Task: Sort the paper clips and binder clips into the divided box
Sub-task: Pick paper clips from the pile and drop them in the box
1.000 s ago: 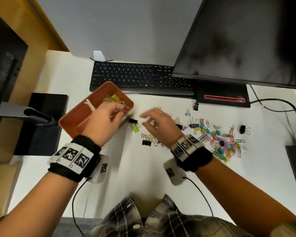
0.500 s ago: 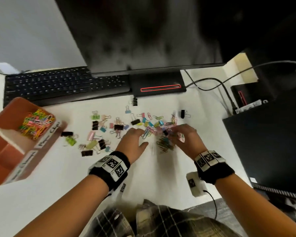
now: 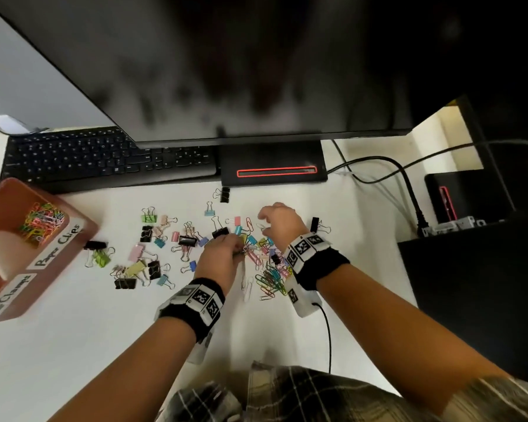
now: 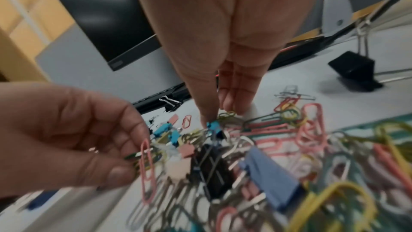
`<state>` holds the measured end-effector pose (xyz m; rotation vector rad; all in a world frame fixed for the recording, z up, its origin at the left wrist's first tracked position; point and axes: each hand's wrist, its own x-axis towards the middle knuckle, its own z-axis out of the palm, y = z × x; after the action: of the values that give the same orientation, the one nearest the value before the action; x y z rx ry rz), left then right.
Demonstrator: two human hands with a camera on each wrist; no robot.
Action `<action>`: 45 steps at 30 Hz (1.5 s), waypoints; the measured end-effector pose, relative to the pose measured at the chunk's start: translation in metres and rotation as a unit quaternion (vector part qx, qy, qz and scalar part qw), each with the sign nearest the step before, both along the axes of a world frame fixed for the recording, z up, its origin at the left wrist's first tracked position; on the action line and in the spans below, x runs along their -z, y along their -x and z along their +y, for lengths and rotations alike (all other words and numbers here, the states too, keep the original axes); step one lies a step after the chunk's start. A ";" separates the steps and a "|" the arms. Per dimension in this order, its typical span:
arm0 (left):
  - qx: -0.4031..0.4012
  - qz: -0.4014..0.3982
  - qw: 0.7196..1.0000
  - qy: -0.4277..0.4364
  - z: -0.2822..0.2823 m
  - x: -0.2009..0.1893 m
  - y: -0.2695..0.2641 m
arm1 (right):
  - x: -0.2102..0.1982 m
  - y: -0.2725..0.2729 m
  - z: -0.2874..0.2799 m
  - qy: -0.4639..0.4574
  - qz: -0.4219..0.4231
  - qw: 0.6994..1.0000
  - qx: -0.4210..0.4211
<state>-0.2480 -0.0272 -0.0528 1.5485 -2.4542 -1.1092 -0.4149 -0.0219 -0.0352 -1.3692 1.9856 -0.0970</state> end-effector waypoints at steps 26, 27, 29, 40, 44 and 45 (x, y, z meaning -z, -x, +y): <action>0.018 0.018 0.999 0.023 -0.002 0.003 -0.051 | -0.003 -0.009 -0.017 0.010 0.031 0.988 -0.149; 0.011 0.022 1.000 0.014 -0.003 0.002 -0.053 | -0.005 -0.009 -0.015 0.002 0.033 0.989 -0.144; -0.018 0.039 0.999 -0.010 -0.003 0.000 -0.056 | -0.011 -0.010 -0.010 -0.005 0.037 0.990 -0.137; -0.024 0.073 0.997 -0.010 -0.005 -0.020 -0.077 | 0.000 -0.050 0.046 0.059 0.116 0.969 -0.211; -0.013 0.078 0.997 -0.014 0.006 -0.018 -0.086 | 0.005 -0.056 0.043 0.057 0.123 0.976 -0.169; -0.012 0.078 0.997 -0.015 0.008 -0.018 -0.088 | 0.004 -0.058 0.041 0.050 0.118 0.978 -0.163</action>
<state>-0.1604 -0.0193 -0.0349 1.4353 -2.3224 -1.2186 -0.3571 0.0188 -0.0389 -1.8261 1.9338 0.1247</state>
